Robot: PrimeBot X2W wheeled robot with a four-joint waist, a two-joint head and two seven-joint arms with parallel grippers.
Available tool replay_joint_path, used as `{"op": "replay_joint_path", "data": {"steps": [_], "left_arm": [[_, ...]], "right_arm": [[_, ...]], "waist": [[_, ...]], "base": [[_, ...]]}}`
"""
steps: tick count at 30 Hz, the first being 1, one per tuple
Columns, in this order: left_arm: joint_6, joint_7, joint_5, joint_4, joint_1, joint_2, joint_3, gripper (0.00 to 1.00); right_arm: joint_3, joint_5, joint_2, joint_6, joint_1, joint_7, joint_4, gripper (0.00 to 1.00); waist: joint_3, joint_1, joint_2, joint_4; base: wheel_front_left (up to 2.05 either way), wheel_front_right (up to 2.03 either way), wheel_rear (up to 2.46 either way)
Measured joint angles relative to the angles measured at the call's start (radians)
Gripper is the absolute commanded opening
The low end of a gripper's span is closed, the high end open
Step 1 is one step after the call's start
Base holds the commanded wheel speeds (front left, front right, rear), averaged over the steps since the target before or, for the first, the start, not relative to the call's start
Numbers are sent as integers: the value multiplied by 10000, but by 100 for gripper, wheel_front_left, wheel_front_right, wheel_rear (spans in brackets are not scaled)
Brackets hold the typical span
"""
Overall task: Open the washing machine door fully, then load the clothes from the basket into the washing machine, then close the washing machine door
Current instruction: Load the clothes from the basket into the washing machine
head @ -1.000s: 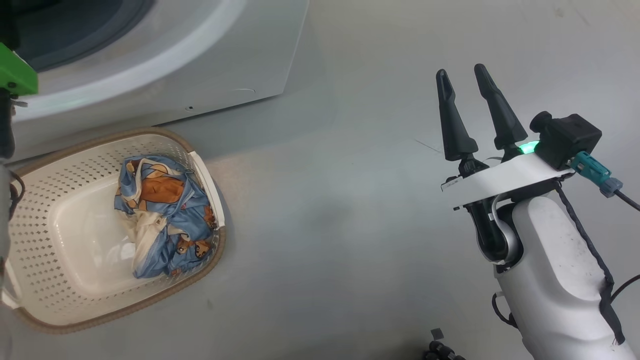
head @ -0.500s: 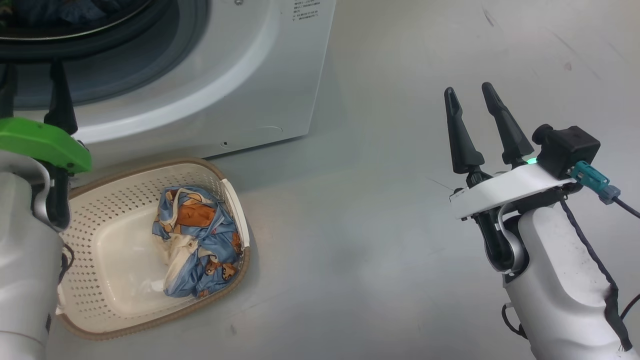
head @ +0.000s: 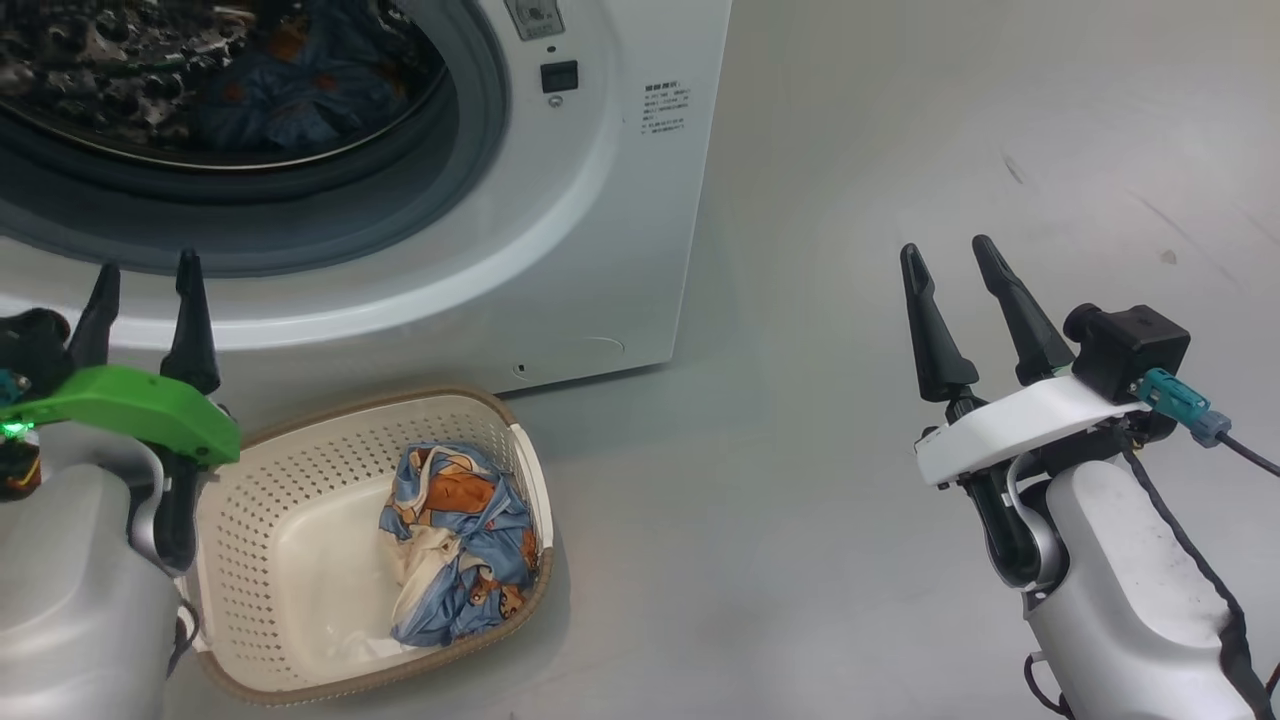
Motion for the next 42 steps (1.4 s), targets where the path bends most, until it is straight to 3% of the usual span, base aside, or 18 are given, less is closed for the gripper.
{"op": "replay_joint_path", "data": {"steps": [15, 24, 42], "left_arm": [[0, -29, -169, -1613, 2198, 36, 899, 100], [15, -29, -523, -2704, 3290, -138, 1494, 100], [293, -29, -61, -4435, 5296, -362, 1933, 100]], "right_arm": [[117, 224, -245, 0, 602, 0, 125, 100], [132, 334, -412, 0, 1002, 0, 142, 100], [591, 479, -755, 0, 1197, 0, 255, 100]], "waist": [[-1216, 0, 0, 631], [-1535, 0, 0, 964], [-1909, 0, 0, 1222]], "base": [[0, 0, 0], [0, 0, 0], [0, 0, 0]]}}
